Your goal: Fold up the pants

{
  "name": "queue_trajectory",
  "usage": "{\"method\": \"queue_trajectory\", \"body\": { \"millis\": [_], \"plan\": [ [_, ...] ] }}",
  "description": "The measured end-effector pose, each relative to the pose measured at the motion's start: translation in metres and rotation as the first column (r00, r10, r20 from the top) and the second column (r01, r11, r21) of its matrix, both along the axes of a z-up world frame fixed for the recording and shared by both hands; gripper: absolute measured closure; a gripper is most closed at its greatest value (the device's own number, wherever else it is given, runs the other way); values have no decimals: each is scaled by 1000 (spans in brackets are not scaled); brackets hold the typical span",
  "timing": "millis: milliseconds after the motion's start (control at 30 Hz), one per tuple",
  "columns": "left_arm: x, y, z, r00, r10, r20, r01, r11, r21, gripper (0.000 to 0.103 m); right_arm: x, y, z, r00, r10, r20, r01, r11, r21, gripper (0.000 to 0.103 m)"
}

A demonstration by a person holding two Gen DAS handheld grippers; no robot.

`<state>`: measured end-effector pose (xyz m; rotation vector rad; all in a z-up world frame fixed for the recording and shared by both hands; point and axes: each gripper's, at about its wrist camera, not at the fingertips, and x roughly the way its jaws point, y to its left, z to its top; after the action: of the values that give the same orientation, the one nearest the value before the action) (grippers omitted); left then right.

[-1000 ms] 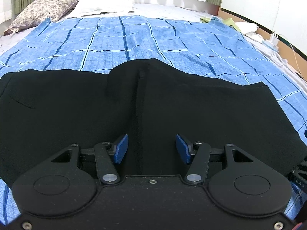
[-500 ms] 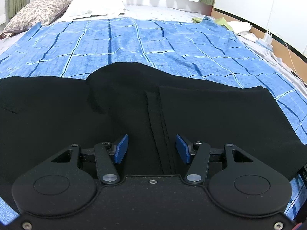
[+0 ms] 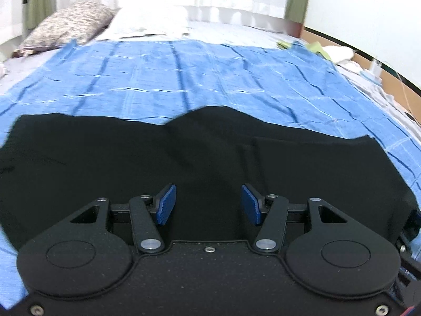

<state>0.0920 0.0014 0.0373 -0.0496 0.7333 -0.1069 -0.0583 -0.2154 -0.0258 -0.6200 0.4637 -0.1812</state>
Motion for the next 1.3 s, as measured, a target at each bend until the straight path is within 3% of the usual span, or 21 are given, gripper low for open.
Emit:
{"method": "queue_trajectory", "body": {
  "millis": [167, 300, 433, 533, 667, 767, 800, 900, 1067, 1167, 1300],
  "plan": [
    [-10, 39, 1, 996, 85, 23, -86, 995, 48, 49, -10, 34, 11, 981, 183, -63, -177, 980, 87, 42],
    [-15, 76, 1, 986, 166, 27, -168, 985, 45, 48, -19, 58, 25, 936, 333, -115, -308, 933, 186, 39],
    [-17, 121, 3, 965, 260, 27, -260, 965, 21, 48, -10, 64, 46, 915, 391, -98, -345, 886, 309, 35],
    [-18, 156, 5, 942, 333, 31, -334, 943, 4, 47, 14, 61, 59, 937, 342, -66, -292, 874, 388, 34],
    [-23, 197, 6, 913, 406, 38, -406, 914, -10, 46, 60, 57, 46, 982, 174, -77, -136, 923, 360, 34],
    [-27, 218, 4, 899, 437, 28, -437, 899, -18, 46, 76, 61, 18, 972, 132, -193, -57, 934, 353, 40],
    [-28, 226, 3, 897, 441, 21, -441, 897, -20, 46, 69, 63, 14, 973, 143, -182, -73, 936, 345, 46],
    [-33, 245, 3, 892, 452, 12, -451, 892, -38, 44, 57, 82, 18, 969, 170, -180, -137, 974, 182, 45],
    [-25, 263, 0, 882, 470, -9, -468, 875, -123, 40, 48, 123, 39, 917, 365, -163, -328, 920, 214, 39],
    [-19, 265, -2, 885, 466, 7, -459, 873, -165, 33, 43, 154, 35, 886, 430, -175, -403, 899, 171, 39],
    [-5, 265, -6, 885, 465, 26, -457, 878, -141, 27, 42, 179, 17, 849, 482, -217, -461, 876, 141, 39]
  ]
}}
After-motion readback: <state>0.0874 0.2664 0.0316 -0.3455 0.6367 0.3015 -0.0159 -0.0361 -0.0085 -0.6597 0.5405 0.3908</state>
